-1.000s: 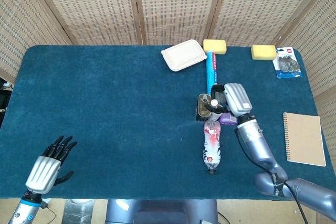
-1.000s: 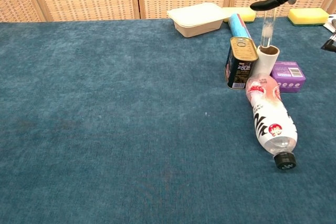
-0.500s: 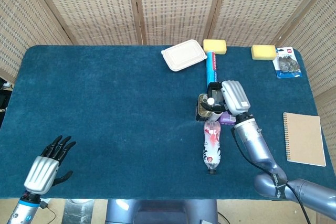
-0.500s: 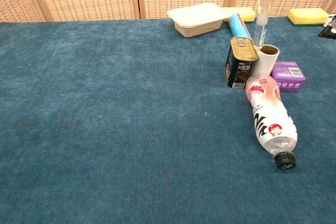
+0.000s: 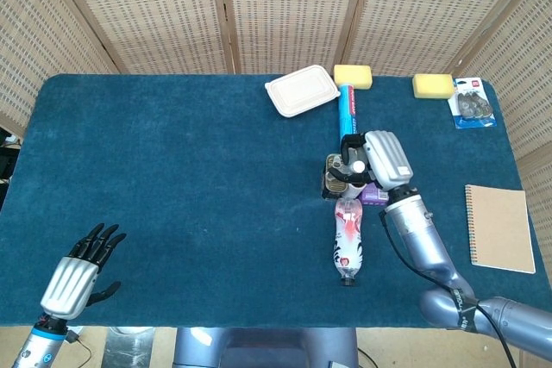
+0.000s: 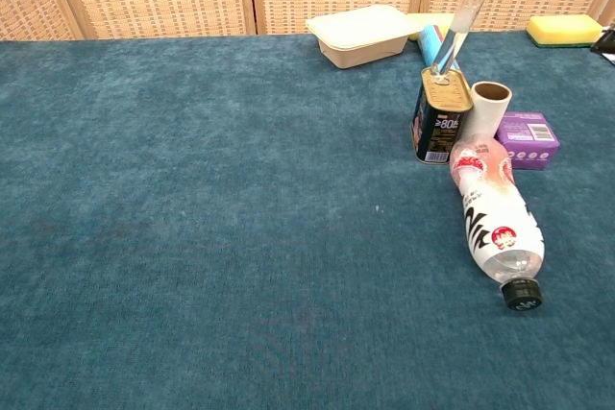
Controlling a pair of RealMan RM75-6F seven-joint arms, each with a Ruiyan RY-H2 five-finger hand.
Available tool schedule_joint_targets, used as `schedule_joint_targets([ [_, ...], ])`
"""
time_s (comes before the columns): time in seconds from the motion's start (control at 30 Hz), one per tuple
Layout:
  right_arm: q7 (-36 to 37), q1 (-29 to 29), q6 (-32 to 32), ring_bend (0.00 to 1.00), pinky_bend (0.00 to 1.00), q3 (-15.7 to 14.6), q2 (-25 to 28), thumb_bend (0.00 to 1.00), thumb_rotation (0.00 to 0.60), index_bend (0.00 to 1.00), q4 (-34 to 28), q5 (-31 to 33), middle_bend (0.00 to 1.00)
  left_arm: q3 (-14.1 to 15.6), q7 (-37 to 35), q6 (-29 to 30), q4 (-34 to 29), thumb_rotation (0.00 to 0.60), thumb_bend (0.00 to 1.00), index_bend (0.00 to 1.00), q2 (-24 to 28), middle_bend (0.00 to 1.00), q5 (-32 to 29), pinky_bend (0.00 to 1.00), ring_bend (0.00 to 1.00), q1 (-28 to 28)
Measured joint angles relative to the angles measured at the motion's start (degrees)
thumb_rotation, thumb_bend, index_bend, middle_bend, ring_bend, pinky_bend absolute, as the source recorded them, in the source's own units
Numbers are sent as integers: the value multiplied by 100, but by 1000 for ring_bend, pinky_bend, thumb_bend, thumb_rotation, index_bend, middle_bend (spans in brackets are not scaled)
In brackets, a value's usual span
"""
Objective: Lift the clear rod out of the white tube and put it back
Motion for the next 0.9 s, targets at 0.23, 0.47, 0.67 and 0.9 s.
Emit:
schedule_joint_targets([
  [0.23,-181,-78,32,894,802,-202,124,287,600,817,-321,-127,908,12,-64,1,62,600,163,104,-25,98,25,210,29,-13],
  [0.47,-445,-135,-1,913,811,-453,326,293,600,817,-473,-412,928,16,-185,60,137,600,163,104,-24,97,36,210,29,-3],
  [0.67,-858,-98,215,920,814,-227,380,302,600,818,-177,-147,933,15,-304,48,226,600,163,104,-49,98,19,210,29,-10],
  [0.9,-1111,-195,189,921,813,-320,859,303,600,817,-710,-271,934,15,-373,74,280,600,164,104,-69,97,32,211,29,-21],
])
